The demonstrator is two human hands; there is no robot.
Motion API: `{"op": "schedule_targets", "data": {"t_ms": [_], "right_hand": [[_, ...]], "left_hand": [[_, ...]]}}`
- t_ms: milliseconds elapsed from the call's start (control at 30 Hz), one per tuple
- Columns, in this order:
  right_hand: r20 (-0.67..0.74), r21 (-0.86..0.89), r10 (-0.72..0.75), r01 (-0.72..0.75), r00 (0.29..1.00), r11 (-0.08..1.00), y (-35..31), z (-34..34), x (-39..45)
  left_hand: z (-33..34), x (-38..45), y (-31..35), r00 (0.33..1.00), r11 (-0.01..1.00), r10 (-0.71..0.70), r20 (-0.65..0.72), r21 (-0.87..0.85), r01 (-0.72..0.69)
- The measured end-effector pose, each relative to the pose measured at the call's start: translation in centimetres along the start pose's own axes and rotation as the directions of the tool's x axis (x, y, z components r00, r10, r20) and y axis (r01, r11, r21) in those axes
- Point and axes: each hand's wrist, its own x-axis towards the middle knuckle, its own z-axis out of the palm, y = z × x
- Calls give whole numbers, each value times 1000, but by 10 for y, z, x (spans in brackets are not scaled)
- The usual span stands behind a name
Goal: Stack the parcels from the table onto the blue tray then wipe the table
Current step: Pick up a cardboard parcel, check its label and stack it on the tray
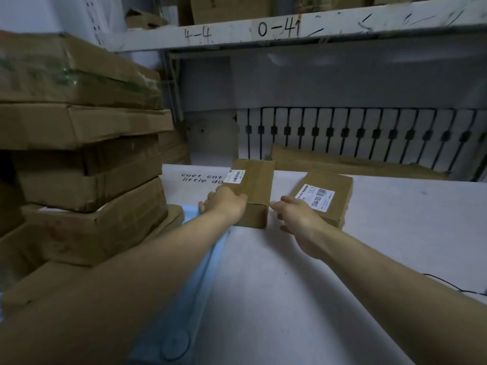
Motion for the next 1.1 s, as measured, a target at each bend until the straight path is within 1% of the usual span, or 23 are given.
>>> {"op": "schedule_targets", "data": {"t_ms": [67,200,367,433,567,733,833,933,1000,1100], "right_hand": [[-5,-18,-6,5,1000,1000,1,3,6],[-1,-51,-62,61,998,997,1,2,5],[-51,-79,-63,59,997,995,3,-9,-1],[-73,-86,-47,40,996,995,2,-16,-5],[-123,-75,-29,19,992,997,3,-33,-15],[-192,-123,-49,26,980,992,17,-60,-36],[-239,-153,-63,26,969,988,26,-77,-55],[-270,-241,-66,-1,960,970,33,-92,-75],[-247,-281,-62,-10,967,960,36,-97,-92],[-206,-332,-34,-37,978,942,38,-102,-117]], "left_hand": [[5,1,4,999,998,-8,-40,60,10],[20,-2,11,999,993,45,-22,111,-42],[23,-5,13,996,994,86,-23,68,-84],[22,-8,16,994,993,108,1,49,-107],[26,-27,23,982,978,187,37,82,-189],[35,-65,27,975,971,193,110,121,-206],[35,-91,26,969,982,187,160,5,-190],[29,-117,24,963,980,194,189,-88,-180],[24,-132,19,957,977,202,209,-116,-180],[20,-147,12,955,974,183,232,-175,-144]]}}
